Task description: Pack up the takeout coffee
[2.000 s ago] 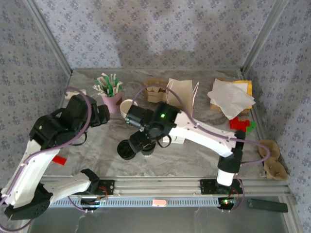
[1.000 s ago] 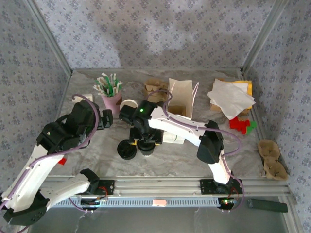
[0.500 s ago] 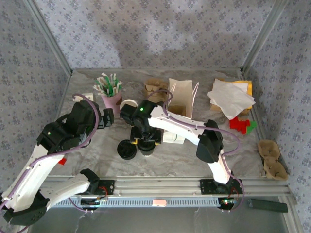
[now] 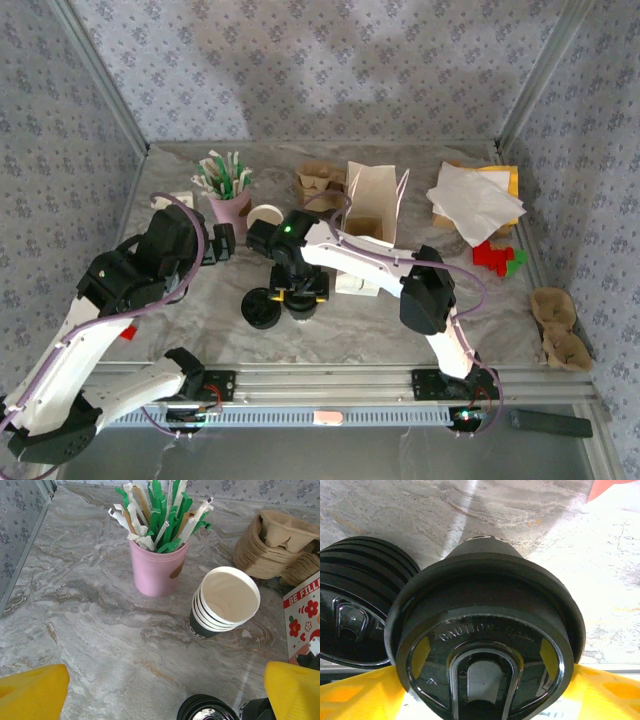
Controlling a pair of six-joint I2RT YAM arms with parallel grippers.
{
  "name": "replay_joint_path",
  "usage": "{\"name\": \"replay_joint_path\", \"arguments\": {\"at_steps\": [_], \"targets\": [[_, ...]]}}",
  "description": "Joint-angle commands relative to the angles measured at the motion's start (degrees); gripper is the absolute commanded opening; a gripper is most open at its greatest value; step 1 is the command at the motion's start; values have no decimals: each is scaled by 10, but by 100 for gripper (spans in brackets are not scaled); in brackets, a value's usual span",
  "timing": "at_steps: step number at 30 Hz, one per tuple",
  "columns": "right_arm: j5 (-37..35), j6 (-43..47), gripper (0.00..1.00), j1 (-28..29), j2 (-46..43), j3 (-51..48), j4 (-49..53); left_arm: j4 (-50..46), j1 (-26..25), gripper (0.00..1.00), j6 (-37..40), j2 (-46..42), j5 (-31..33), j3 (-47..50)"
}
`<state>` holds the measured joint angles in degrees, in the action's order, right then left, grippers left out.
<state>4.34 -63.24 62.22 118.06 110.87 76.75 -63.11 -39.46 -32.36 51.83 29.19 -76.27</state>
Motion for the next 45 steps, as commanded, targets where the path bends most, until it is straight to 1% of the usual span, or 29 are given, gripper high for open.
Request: {"name": "replay_joint_path", "arguments": {"at_steps": [1,11,18,23,28,34,38,45], "targets": [[-5,-7,80,-3,7,-11,6,9,3,99,10,-4,0,2],[-15,2,82,-6,7,-11,8,10,3,100,11,-2,-3,0],[-28,7,85,-11,3,2,15,14,3,100,9,4,-8,-1],[-30,10,85,-17,5,0,13,16,3,100,10,7,-10,-3],[-29,16,84,-17,10,-2,10,19,3,100,12,9,-13,-4],[-28,26,79,-17,14,-4,7,18,3,100,13,11,-12,-8],[-37,40,76,-13,13,-2,10,14,3,100,12,11,-14,-12],[-55,63,73,-2,13,13,29,15,3,100,12,14,-19,-15]]}}
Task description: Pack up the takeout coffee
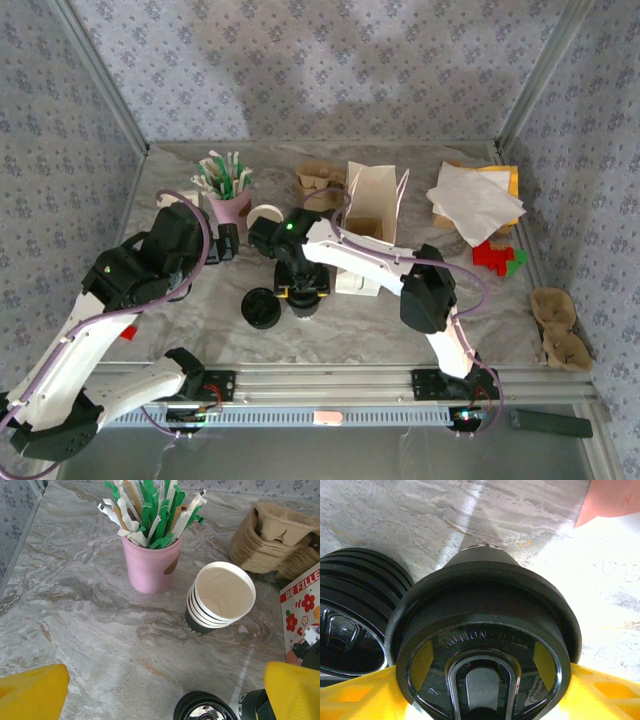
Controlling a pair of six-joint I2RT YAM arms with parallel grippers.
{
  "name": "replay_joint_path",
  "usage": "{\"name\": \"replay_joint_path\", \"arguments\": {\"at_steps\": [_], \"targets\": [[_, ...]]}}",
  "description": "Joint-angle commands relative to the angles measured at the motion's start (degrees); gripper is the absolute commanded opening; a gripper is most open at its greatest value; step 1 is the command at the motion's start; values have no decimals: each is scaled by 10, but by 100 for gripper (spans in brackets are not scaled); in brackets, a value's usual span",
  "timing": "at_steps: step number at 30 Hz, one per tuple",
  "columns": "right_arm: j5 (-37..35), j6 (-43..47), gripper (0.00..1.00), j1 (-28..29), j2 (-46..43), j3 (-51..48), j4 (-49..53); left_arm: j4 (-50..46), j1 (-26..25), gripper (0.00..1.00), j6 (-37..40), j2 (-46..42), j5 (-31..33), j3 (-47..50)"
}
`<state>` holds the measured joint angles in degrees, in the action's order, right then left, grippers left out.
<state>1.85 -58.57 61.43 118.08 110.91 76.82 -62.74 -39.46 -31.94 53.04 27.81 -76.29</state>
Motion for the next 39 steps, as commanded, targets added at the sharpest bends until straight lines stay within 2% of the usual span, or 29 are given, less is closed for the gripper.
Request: {"name": "replay_joint_path", "arguments": {"at_steps": [1,10,23,39], "targets": [[-32,20,73,7,12,16,33,12,3,100,7,2,-6,-16],[-54,57,72,14,-2,41,75,10,3,100,10,22,-17,-36],[-22,115,73,13,-55,54,130,-21,3,100,16,37,-12,-84],[22,159,73,14,-141,137,261,-61,2,100,37,95,-12,-179]]}}
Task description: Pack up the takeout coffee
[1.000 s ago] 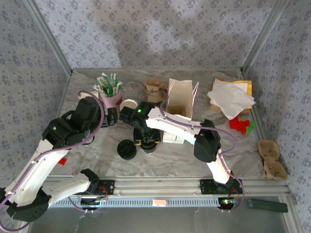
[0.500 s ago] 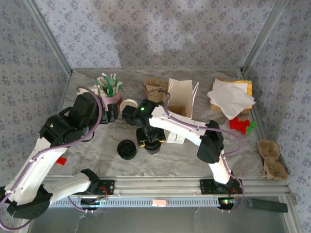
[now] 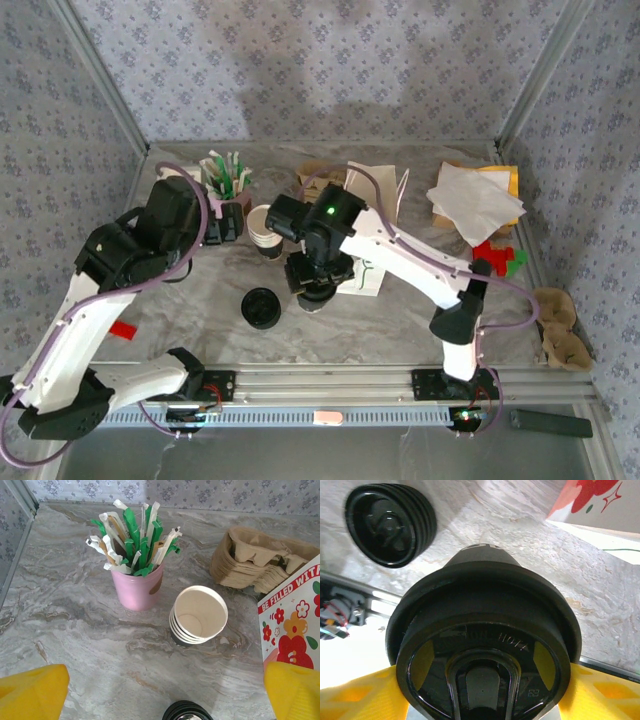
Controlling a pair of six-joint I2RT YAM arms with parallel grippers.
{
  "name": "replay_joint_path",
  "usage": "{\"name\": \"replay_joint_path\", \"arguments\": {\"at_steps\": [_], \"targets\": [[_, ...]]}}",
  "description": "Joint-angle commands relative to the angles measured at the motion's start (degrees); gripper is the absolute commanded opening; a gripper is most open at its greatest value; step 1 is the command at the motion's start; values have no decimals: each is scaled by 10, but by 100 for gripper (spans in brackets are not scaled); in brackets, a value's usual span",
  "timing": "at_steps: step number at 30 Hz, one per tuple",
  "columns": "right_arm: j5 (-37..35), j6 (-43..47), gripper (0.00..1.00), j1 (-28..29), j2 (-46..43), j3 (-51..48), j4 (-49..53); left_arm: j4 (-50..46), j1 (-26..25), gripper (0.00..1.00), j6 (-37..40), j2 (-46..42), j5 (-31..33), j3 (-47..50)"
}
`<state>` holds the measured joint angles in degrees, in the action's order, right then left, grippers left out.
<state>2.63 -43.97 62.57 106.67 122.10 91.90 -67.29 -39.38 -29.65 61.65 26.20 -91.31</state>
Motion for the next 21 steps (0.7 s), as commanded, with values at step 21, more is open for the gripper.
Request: {"name": "replay_joint_path", "arguments": {"at_steps": [21], "targets": [[70,20,70,-61,-179,7,111,-17,-53,100,35,131,23,-137]]}}
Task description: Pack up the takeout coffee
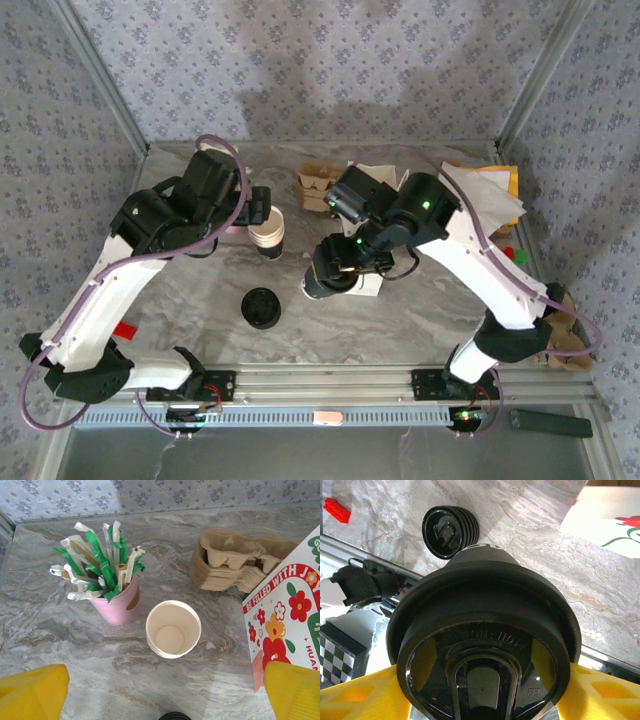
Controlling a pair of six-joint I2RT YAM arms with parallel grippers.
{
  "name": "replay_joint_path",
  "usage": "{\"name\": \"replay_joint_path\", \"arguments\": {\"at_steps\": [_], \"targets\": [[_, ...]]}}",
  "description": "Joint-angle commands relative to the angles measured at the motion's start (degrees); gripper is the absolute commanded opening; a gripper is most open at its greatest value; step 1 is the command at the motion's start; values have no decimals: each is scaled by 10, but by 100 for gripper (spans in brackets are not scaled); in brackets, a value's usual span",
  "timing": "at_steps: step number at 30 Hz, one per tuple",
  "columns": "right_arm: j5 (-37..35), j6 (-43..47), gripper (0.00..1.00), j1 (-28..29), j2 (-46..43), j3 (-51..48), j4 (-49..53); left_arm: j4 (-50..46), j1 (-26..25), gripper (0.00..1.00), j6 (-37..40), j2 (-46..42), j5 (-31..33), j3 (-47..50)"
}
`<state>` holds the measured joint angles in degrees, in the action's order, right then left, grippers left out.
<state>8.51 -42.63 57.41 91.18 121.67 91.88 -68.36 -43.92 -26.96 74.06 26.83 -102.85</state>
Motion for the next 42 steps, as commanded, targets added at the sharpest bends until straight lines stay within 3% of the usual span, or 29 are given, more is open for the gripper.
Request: {"name": "replay_joint_path", "arguments": {"at_steps": [1,23,42], "targets": [[13,7,70,-14,-31,10,111,-6,-11,100,7,11,17,-23],[56,25,66,-109,-119,12,111,-14,-44,100,2,57,29,-53],[109,85,65,-261,-117,50,111,-14,-52,100,2,50,34,-42]]}}
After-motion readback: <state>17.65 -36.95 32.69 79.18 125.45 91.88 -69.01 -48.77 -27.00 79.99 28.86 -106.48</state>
